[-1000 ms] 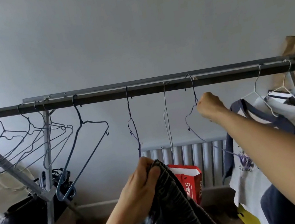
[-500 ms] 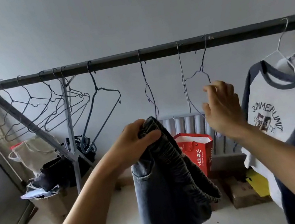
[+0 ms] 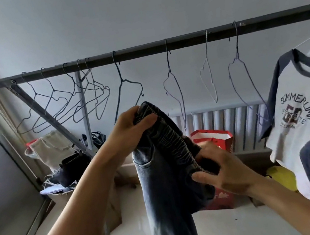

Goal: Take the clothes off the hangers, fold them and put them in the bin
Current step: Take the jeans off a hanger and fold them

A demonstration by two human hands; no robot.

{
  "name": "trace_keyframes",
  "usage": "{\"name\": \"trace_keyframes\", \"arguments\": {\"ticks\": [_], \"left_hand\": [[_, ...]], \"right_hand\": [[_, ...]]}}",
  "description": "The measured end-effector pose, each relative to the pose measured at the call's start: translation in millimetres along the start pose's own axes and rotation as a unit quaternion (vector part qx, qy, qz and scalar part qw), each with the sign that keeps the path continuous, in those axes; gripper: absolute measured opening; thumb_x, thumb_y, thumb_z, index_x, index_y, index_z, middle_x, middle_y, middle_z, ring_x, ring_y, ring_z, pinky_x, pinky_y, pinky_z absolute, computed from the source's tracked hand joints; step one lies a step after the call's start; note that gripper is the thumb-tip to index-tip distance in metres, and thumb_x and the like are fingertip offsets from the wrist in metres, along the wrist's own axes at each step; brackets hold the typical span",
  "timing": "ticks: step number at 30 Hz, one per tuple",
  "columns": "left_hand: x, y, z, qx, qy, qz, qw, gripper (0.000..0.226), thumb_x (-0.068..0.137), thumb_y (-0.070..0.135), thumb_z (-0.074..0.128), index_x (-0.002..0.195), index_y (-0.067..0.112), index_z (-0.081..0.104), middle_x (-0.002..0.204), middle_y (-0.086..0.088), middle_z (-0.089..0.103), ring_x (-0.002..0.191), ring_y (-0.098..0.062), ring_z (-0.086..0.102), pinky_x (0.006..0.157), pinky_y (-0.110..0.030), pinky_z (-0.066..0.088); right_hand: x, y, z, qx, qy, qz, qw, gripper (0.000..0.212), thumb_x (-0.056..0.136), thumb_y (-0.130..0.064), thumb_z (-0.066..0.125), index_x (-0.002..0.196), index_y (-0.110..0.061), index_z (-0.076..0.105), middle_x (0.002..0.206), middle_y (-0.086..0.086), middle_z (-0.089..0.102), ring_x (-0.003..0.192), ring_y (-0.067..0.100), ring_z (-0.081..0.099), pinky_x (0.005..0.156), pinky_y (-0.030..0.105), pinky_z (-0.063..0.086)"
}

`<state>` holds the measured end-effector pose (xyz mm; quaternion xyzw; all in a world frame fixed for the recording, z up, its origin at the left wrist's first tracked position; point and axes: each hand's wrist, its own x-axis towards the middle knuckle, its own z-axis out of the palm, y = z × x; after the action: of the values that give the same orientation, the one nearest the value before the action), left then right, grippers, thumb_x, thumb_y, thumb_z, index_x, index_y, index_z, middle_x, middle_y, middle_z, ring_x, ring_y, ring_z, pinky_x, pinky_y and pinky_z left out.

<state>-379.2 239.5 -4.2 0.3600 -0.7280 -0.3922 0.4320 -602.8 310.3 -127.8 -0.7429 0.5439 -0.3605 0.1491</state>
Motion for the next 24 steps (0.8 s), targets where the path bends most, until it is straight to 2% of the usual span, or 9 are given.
{"name": "trace_keyframes", "arguments": {"ticks": [2, 4, 6, 7, 8, 11, 16, 21, 24], "left_hand": [[-5, -2, -16, -0.012, 0.006, 0.000, 1.000, 0.009, 0.094, 0.013, 0.061, 0.096, 0.005, 0.064, 0.081, -0.007, 0.066, 0.074, -0.016, 0.065, 0.066, -0.027, 0.054], [-12, -7, -36, -0.016, 0.008, -0.004, 1.000, 0.010, 0.094, 0.012, 0.060, 0.097, 0.004, 0.065, 0.084, -0.012, 0.068, 0.076, -0.019, 0.066, 0.068, -0.029, 0.055], [-19, -16, -58, -0.013, 0.012, -0.025, 1.000, 0.012, 0.093, 0.015, 0.061, 0.099, 0.005, 0.066, 0.090, -0.017, 0.071, 0.081, -0.024, 0.069, 0.077, -0.038, 0.057], [-22, -20, -67, -0.014, 0.014, -0.040, 0.999, 0.015, 0.092, 0.017, 0.063, 0.101, 0.006, 0.066, 0.094, -0.018, 0.072, 0.085, -0.026, 0.070, 0.083, -0.043, 0.057], [-26, -25, -77, -0.012, 0.017, -0.055, 0.998, 0.018, 0.090, 0.019, 0.064, 0.103, 0.007, 0.066, 0.097, -0.018, 0.072, 0.087, -0.028, 0.071, 0.086, -0.045, 0.057], [-35, -37, -95, 0.004, 0.023, -0.077, 0.997, 0.028, 0.079, 0.032, 0.071, 0.101, 0.014, 0.070, 0.097, -0.014, 0.074, 0.090, -0.025, 0.072, 0.087, -0.043, 0.057], [-45, -47, -109, 0.050, 0.039, -0.103, 0.993, 0.040, 0.062, 0.038, 0.081, 0.094, 0.015, 0.075, 0.089, -0.010, 0.076, 0.087, -0.025, 0.074, 0.081, -0.037, 0.059], [-49, -59, -103, 0.036, 0.126, -0.112, 0.985, 0.023, 0.078, 0.029, 0.079, 0.088, 0.009, 0.074, 0.086, -0.012, 0.076, 0.076, -0.019, 0.072, 0.081, -0.040, 0.059], [-48, -69, -93, 0.072, 0.196, -0.114, 0.971, 0.022, 0.080, 0.036, 0.077, 0.081, 0.014, 0.071, 0.076, -0.005, 0.075, 0.074, -0.020, 0.071, 0.080, -0.048, 0.059]], "right_hand": [[2, -3, 3, 0.040, -0.013, 0.041, 0.998, 0.017, 0.083, -0.035, 0.071, 0.091, -0.022, 0.064, 0.092, -0.005, 0.060, 0.074, 0.004, 0.057, 0.069, 0.036, 0.055], [8, -8, 0, 0.121, 0.007, 0.071, 0.990, 0.009, 0.085, -0.021, 0.071, 0.088, -0.013, 0.068, 0.082, 0.013, 0.064, 0.066, 0.022, 0.060, 0.067, 0.047, 0.052], [15, -16, -9, 0.195, 0.048, 0.093, 0.975, 0.026, 0.079, -0.021, 0.077, 0.084, 0.001, 0.064, 0.079, 0.028, 0.059, 0.068, 0.042, 0.057, 0.066, 0.055, 0.051], [19, -19, -14, 0.235, 0.065, 0.105, 0.964, 0.038, 0.074, -0.022, 0.080, 0.082, 0.007, 0.057, 0.077, 0.033, 0.055, 0.064, 0.043, 0.054, 0.063, 0.053, 0.051], [25, -24, -16, 0.277, 0.076, 0.111, 0.951, 0.042, 0.070, -0.020, 0.081, 0.077, 0.008, 0.050, 0.070, 0.032, 0.052, 0.058, 0.037, 0.052, 0.059, 0.045, 0.050], [40, -40, -16, 0.379, 0.086, 0.118, 0.914, 0.022, 0.077, -0.003, 0.070, 0.070, -0.005, 0.050, 0.058, 0.013, 0.054, 0.049, 0.021, 0.056, 0.046, 0.025, 0.048], [55, -55, -3, 0.405, 0.098, 0.131, 0.899, 0.023, 0.084, -0.001, 0.066, 0.071, -0.013, 0.051, 0.056, 0.001, 0.060, 0.049, 0.013, 0.059, 0.046, 0.022, 0.049], [66, -65, 6, 0.365, 0.116, 0.166, 0.909, 0.020, 0.083, -0.010, 0.071, 0.071, -0.013, 0.056, 0.062, 0.008, 0.060, 0.057, 0.022, 0.058, 0.055, 0.028, 0.049], [73, -74, 17, 0.319, 0.160, 0.174, 0.918, 0.017, 0.083, -0.015, 0.072, 0.076, -0.009, 0.058, 0.071, 0.016, 0.056, 0.065, 0.026, 0.054, 0.063, 0.036, 0.045]]}}
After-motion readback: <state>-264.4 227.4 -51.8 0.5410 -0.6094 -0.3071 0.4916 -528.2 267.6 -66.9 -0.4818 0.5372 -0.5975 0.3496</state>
